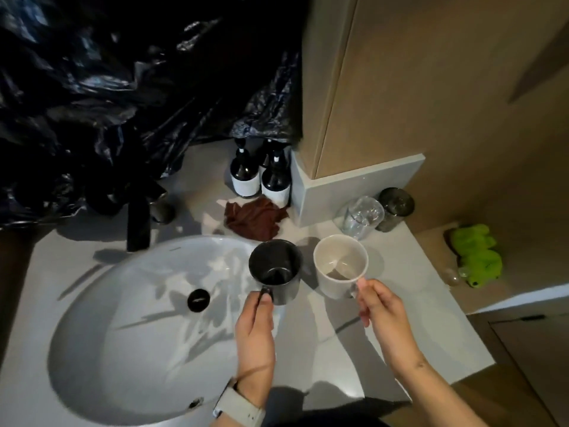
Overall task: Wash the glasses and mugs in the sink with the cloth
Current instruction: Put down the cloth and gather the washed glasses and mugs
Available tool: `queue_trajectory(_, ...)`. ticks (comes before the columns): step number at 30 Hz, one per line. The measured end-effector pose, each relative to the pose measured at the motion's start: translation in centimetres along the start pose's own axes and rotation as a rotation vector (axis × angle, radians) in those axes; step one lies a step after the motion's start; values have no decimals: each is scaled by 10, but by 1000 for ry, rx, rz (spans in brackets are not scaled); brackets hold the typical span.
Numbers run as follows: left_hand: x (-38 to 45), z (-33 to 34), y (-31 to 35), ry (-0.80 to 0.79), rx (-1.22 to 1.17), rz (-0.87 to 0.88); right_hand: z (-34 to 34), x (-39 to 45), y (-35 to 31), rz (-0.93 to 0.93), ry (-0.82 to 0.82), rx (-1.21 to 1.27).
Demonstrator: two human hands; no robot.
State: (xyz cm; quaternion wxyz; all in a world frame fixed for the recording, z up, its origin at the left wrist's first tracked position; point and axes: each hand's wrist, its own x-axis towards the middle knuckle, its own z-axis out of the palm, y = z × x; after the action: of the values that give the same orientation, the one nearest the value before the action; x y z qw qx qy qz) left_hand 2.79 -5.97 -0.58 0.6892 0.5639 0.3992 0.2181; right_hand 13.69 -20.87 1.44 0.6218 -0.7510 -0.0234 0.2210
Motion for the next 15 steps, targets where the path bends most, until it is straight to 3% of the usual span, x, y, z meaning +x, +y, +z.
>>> queue_trajectory(7,13,63,-19,81,58,110,-7,56,17,-27,-119,24)
queue_trajectory(15,34,77,-32,103,151,139,7,101,29,-25,-118,71)
